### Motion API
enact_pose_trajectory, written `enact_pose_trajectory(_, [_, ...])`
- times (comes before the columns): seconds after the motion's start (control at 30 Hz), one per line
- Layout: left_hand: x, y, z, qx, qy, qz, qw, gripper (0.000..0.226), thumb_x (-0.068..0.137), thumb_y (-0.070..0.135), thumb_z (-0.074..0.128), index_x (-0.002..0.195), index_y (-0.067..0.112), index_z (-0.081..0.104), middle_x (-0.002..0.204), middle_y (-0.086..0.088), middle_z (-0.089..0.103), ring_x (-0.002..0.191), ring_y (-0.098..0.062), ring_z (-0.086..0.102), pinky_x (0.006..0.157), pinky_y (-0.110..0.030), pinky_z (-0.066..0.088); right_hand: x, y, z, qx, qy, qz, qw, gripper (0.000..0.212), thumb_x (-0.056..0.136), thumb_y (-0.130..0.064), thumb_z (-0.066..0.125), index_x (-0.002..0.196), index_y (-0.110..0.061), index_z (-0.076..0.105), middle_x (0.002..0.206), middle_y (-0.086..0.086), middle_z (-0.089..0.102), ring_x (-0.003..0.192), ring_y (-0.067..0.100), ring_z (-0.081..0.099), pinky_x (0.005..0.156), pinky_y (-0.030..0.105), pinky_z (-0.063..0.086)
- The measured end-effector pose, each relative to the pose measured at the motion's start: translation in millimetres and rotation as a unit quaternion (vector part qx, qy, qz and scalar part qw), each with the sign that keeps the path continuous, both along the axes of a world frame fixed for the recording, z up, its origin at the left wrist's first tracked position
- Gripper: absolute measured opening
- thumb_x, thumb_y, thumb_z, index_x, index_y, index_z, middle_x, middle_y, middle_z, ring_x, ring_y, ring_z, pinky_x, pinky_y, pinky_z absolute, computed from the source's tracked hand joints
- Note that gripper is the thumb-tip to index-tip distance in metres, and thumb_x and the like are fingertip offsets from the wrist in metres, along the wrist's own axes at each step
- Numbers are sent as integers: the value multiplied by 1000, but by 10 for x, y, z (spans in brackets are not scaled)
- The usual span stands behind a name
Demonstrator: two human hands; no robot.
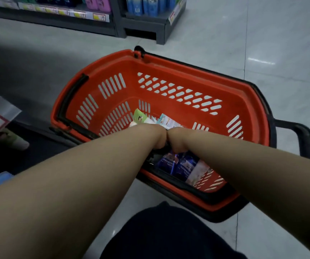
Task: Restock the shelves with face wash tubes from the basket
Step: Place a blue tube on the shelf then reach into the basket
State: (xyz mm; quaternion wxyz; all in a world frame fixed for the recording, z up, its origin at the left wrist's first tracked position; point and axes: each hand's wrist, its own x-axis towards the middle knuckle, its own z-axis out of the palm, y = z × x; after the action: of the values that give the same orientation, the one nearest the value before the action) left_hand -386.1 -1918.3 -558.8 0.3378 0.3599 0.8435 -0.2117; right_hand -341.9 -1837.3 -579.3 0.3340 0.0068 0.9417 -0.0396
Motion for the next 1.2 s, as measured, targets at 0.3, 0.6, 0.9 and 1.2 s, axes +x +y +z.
enact_pose_trajectory(0.3, [132,-135,-256,-120,-92,-89,984,43,97,17,47,136,-2,44,137,-18,46,124,-32,46,103,-40,37,194,-299,-499,65,3,118,991,61,92,-24,53,147,-25,28,150,10,20,135,32,21,103,41,33])
enact_pose_trajectory(0.6, [140,-251,-225,-36,-88,85,992,35,97,9,44,131,-1,49,134,-20,51,122,-32,51,99,-37,41,175,-257,-381,70,11,135,988,44,93,-15,53,136,-20,44,135,4,47,127,26,40,85,41,45])
enact_pose_trajectory(0.9, [41,-230,-281,252,-50,359,897,44,95,15,49,135,-1,37,127,-7,50,120,-28,50,95,-34,41,24,81,-252,-172,227,-230,931,25,88,-27,61,107,-15,49,95,5,59,88,24,57,66,29,43])
enact_pose_trajectory(1.2, [17,-318,-96,407,-193,384,806,19,86,13,62,102,16,53,82,1,55,76,-15,54,57,-23,40,-87,38,182,-550,51,-445,705,53,91,-53,49,116,-7,59,95,9,58,72,12,55,83,31,54])
